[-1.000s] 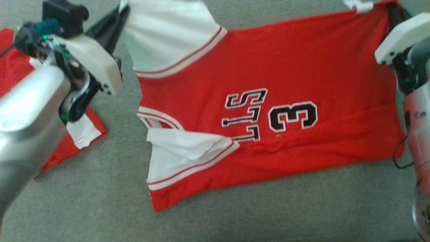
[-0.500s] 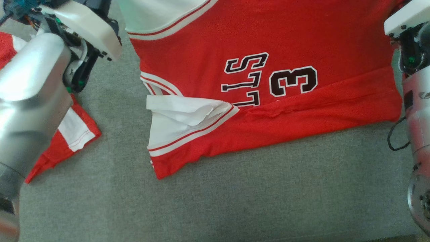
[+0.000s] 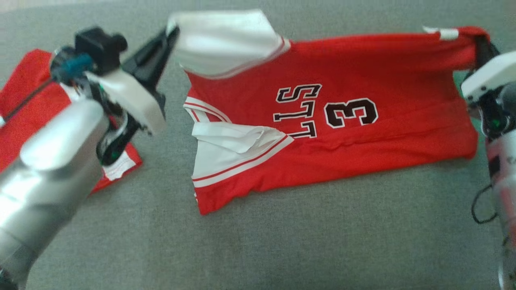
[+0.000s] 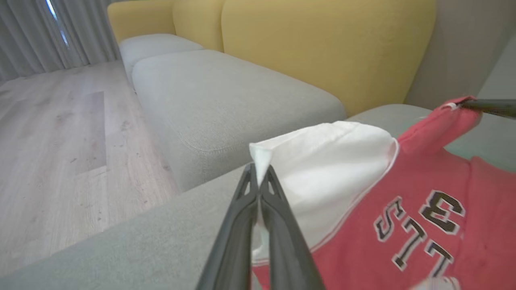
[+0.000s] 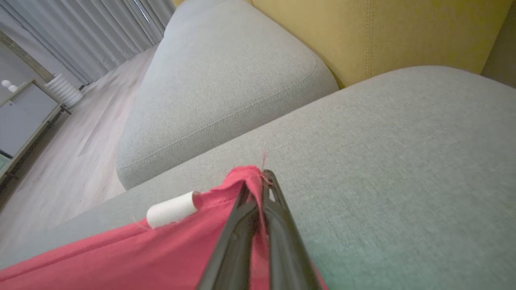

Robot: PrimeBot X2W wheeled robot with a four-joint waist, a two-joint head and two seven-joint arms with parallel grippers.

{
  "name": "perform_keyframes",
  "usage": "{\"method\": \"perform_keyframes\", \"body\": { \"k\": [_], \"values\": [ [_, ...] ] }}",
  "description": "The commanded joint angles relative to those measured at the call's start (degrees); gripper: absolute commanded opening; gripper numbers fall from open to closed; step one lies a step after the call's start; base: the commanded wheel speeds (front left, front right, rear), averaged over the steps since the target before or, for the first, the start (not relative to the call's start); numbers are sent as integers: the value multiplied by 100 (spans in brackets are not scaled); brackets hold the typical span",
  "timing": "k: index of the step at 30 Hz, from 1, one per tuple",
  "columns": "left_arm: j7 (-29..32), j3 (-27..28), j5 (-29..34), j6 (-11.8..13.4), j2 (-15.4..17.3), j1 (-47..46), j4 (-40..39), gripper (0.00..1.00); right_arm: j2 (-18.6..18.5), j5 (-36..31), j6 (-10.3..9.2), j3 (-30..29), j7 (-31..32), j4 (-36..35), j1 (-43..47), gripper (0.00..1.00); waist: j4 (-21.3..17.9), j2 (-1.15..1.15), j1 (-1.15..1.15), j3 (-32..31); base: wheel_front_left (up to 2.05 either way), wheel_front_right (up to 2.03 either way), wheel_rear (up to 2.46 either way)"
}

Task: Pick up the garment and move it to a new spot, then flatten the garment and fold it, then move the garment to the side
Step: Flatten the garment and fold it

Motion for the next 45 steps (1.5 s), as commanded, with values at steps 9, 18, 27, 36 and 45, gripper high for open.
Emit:
{"method": "perform_keyframes", "body": {
  "k": [9, 18, 27, 36, 45],
  "values": [
    [771, -170, -258, 255, 909, 679, -1495, 0, -491, 381, -4, 293, 788, -633, 751, 0, 125, 0, 1, -530, 0, 0, 0],
    [1159, -506, -259, 666, 1284, 1291, -2497, 0, -750, 381, -4, 272, 1545, -975, 1448, 0, 137, 0, 1, -680, 0, 0, 0],
    [1207, -833, -69, 807, 1242, 1671, -2479, 0, -789, 187, -4, 214, 2324, -1471, 1980, 0, 80, 0, 1, -732, 0, 0, 0],
    [907, -923, 105, 782, 881, 1787, -1856, 0, -737, -45, -4, 88, 2811, -1816, 2305, 0, 83, 0, 1, -733, 0, 0, 0],
    [492, -893, 98, 760, 465, 1892, -1248, 100, -541, -223, -4, -90, 2873, -2164, 2520, 100, 18, 0, 1, -716, 0, 0, 0]
  ]
}}
